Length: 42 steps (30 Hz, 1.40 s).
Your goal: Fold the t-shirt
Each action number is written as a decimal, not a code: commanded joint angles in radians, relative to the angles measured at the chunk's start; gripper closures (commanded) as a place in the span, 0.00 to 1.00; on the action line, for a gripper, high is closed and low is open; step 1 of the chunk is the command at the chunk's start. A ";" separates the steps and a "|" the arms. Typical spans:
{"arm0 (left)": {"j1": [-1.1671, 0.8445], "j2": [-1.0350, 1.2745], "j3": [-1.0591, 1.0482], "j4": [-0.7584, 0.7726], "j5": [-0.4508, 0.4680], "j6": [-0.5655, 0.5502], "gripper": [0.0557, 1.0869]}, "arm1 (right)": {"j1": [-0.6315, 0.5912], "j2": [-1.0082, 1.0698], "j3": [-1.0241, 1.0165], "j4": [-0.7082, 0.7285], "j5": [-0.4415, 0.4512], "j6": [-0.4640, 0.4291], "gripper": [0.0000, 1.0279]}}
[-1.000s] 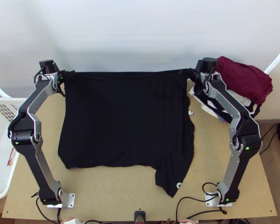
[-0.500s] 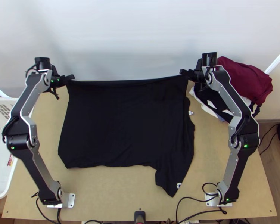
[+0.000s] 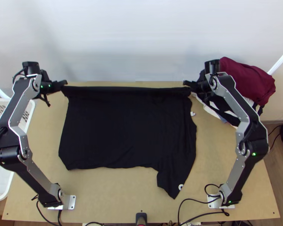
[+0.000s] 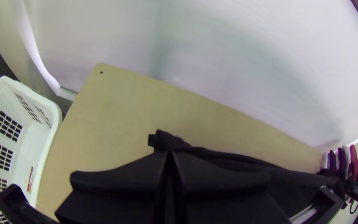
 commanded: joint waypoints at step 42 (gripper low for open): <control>0.072 -0.616 -0.643 0.003 0.030 0.205 0.05 | 0.136 -0.780 -0.830 -0.400 -0.025 0.154 0.05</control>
